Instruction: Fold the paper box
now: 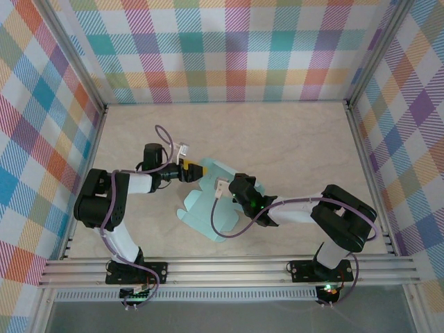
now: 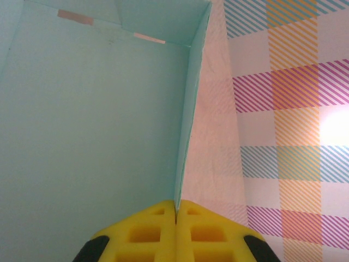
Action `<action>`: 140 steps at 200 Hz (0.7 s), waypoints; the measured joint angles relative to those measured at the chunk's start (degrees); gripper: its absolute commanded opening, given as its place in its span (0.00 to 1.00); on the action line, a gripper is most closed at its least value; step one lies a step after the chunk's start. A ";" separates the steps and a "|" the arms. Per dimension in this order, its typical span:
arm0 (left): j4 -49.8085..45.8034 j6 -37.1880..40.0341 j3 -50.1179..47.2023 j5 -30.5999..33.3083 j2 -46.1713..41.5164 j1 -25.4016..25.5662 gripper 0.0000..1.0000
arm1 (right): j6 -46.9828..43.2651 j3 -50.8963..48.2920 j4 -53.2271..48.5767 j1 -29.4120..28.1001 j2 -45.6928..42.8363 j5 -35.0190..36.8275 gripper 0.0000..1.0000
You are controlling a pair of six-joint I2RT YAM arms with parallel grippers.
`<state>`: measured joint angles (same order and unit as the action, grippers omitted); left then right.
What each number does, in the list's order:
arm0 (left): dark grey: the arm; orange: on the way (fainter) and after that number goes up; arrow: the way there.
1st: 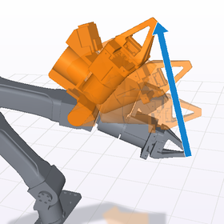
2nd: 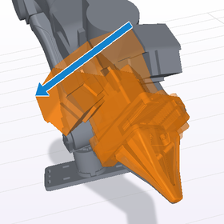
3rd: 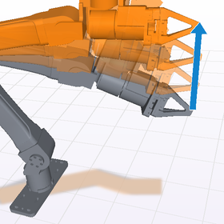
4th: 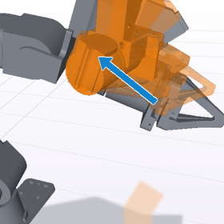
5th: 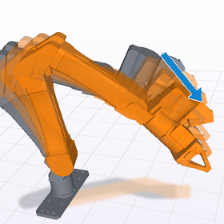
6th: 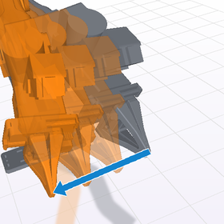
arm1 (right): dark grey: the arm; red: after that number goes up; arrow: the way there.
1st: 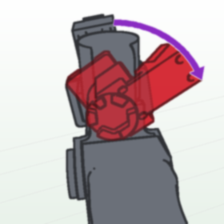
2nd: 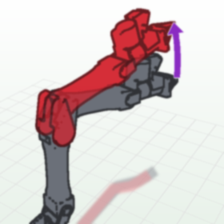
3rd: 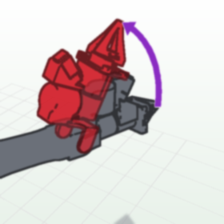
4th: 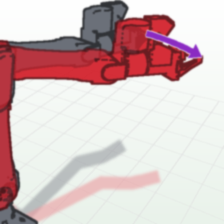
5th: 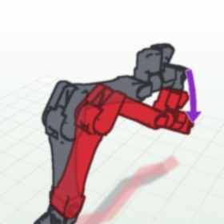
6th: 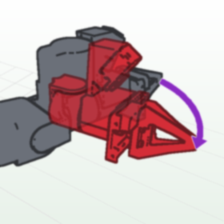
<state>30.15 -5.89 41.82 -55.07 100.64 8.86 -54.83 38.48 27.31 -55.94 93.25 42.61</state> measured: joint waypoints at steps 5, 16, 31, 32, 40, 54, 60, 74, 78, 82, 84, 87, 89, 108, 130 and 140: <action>0.02 -0.15 0.35 -0.61 0.39 -0.02 0.89 | 0.00 0.00 -0.02 0.02 0.00 0.00 0.00; 0.00 -0.42 1.14 -1.95 1.38 0.00 0.89 | 0.00 0.00 -0.02 0.00 0.00 0.00 0.00; -0.50 -0.42 2.08 -3.58 2.73 0.37 0.89 | 0.00 0.00 0.00 0.02 0.00 0.00 0.00; -0.59 -0.37 2.21 -3.72 2.86 0.39 0.89 | 0.00 0.00 -0.02 0.02 0.00 0.00 0.00; -1.62 -0.17 2.86 -4.61 3.54 0.68 0.89 | 0.00 0.00 -0.02 0.00 0.00 0.00 0.00; -3.48 0.48 4.33 -6.05 4.70 1.29 0.87 | 0.00 0.00 -0.04 0.02 -0.07 0.00 0.00; -4.22 0.85 4.94 -6.58 5.09 1.64 0.85 | 0.00 0.00 -0.11 0.02 -0.15 -0.04 0.00; -5.07 1.29 5.64 -7.28 5.40 2.43 0.80 | 0.00 -0.07 -0.55 0.02 -0.79 -0.09 0.00; -5.16 1.46 5.66 -7.45 5.40 2.62 0.78 | 0.00 -0.13 -0.55 0.02 -1.01 -0.13 0.00; -5.29 1.55 5.68 -7.54 5.40 2.75 0.77 | 0.00 -0.20 -0.63 0.04 -1.27 -0.15 0.00; -5.31 1.68 5.68 -7.61 5.38 2.78 0.77 | 0.00 -0.24 -0.70 0.09 -1.40 -0.17 0.00; -5.51 1.68 5.68 -7.65 5.38 2.80 0.76 | 0.00 -0.33 -0.81 0.09 -1.62 -0.22 0.00; -5.64 1.84 5.68 -7.69 5.38 2.86 0.75 | 0.00 -0.37 -0.87 0.11 -1.75 -0.26 0.00; -6.97 2.60 5.53 -7.69 5.25 3.02 0.71 | 0.00 -0.66 -1.77 0.11 -2.80 -0.24 0.00; -8.22 3.69 4.20 -7.67 3.45 3.02 0.71 | -0.02 -0.68 -1.99 0.11 -2.89 -0.22 0.00; -8.98 4.04 3.37 -7.72 2.14 3.02 0.72 | -0.02 -0.68 -2.01 0.13 -2.89 -0.20 0.00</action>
<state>21.17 -1.85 45.19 -62.78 102.78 11.88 -54.85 37.80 25.30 -55.81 90.37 42.41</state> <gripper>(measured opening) 0.712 0.047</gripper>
